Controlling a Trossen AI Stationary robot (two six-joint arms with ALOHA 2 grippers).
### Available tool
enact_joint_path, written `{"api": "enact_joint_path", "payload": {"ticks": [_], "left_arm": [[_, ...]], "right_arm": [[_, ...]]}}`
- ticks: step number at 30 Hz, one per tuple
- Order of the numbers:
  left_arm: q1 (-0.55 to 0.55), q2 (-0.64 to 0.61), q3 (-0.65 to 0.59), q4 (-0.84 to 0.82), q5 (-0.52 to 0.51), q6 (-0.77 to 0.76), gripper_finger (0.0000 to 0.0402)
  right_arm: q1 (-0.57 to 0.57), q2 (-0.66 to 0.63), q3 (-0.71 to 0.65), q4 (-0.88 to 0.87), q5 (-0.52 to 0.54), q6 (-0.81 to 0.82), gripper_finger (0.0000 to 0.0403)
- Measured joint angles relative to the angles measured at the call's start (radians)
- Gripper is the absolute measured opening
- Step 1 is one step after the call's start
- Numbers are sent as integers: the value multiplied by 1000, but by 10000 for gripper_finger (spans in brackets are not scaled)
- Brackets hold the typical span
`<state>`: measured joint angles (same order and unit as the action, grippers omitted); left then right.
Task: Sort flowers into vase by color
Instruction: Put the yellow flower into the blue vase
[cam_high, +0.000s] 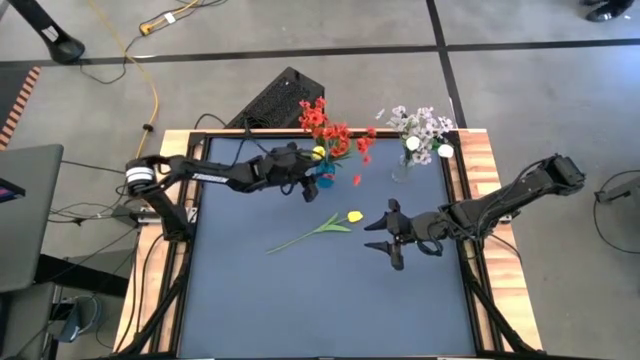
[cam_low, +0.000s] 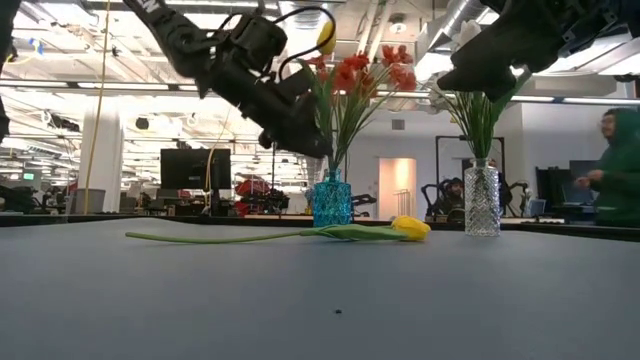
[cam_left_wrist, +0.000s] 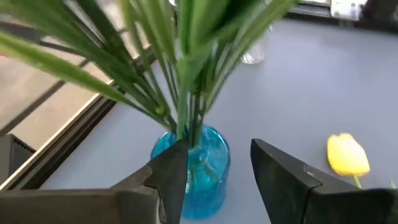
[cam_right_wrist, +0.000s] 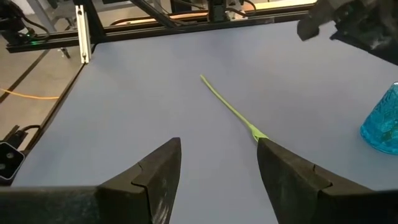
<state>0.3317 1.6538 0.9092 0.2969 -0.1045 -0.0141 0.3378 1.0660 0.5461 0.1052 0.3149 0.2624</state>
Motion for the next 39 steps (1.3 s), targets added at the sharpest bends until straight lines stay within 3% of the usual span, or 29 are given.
{"api": "enact_joint_path", "payload": {"ticks": [11, 18, 22, 26, 33, 39], "left_arm": [[0, -108, 160, -519, -5, 81, 168], [0, -175, 208, -786, 193, 185, 167], [-18, -207, 205, -892, 318, 136, 167], [-97, -207, 202, -1010, 313, 78, 167], [-272, -207, 156, -981, 235, 2, 167], [-409, -194, -13, -566, 71, -95, 167]], "right_arm": [[1, 0, 0, -2, 1, -1, 239], [2, 0, 0, -9, 0, 0, 239], [3, 0, 0, -23, -1, 2, 239], [3, 0, 0, -25, -2, 2, 239], [2, 0, 0, -26, -1, -8, 239], [0, 0, 0, -39, -1, -14, 239]]}}
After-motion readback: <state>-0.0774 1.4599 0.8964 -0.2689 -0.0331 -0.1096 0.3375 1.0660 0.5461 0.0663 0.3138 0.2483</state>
